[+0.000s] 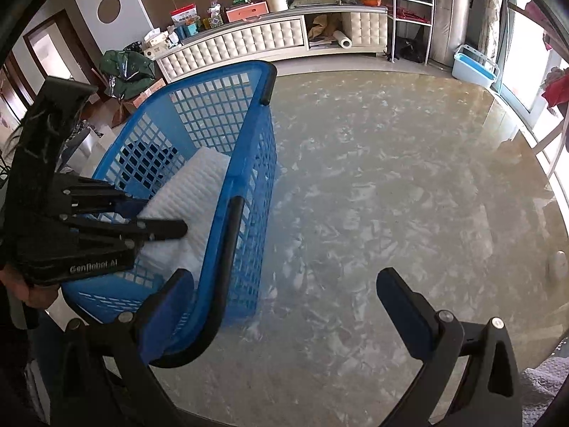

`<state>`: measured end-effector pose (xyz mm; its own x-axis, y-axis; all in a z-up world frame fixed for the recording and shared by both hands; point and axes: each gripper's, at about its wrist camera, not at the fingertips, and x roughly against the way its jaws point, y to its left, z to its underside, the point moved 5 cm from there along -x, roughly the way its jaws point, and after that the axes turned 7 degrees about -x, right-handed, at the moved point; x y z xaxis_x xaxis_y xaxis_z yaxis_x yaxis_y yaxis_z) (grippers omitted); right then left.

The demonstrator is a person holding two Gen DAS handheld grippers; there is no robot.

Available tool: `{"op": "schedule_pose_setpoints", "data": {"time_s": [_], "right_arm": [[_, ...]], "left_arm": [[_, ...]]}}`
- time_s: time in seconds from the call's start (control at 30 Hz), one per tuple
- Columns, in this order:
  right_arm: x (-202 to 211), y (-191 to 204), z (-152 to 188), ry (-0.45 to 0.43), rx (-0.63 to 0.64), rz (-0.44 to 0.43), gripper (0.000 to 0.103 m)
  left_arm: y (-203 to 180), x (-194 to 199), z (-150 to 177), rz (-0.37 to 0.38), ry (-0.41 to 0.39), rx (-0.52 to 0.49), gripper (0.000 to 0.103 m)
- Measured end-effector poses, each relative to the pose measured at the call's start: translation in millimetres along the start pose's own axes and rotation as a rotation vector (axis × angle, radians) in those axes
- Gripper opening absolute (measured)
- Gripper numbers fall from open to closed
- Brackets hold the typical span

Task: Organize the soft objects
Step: 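Carry the white waffle towel into the blue basket and open the left tool, then withdraw both tools from the basket back over the table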

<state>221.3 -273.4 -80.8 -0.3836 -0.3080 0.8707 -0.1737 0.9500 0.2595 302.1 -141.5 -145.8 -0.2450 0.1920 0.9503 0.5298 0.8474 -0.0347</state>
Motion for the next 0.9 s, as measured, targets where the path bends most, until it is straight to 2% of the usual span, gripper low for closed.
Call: {"op": "schedule_pose_setpoints", "data": {"time_s": [0.2, 0.27, 0.37, 0.63, 0.9], "right_arm": [[-2, 1, -1, 0.001, -0.011, -0.025, 0.103], [-2, 2, -1, 0.001, -0.01, -0.028, 0.103], [1, 3, -1, -0.003, -0.012, -0.03, 0.103], [11, -1, 1, -0.02, -0.024, -0.021, 0.103], [29, 6, 6, -0.049, -0.017, -0.013, 0.103]], "left_arm": [[-9, -2, -1, 0.003, 0.011, 0.003, 0.047], [-15, -4, -4, 0.001, 0.014, -0.003, 0.059], [-22, -7, -13, -0.001, 0.015, -0.011, 0.071], [-28, 0, -19, -0.061, 0.001, -0.04, 0.076], [-24, 43, -18, -0.113, -0.078, -0.017, 0.082]]}}
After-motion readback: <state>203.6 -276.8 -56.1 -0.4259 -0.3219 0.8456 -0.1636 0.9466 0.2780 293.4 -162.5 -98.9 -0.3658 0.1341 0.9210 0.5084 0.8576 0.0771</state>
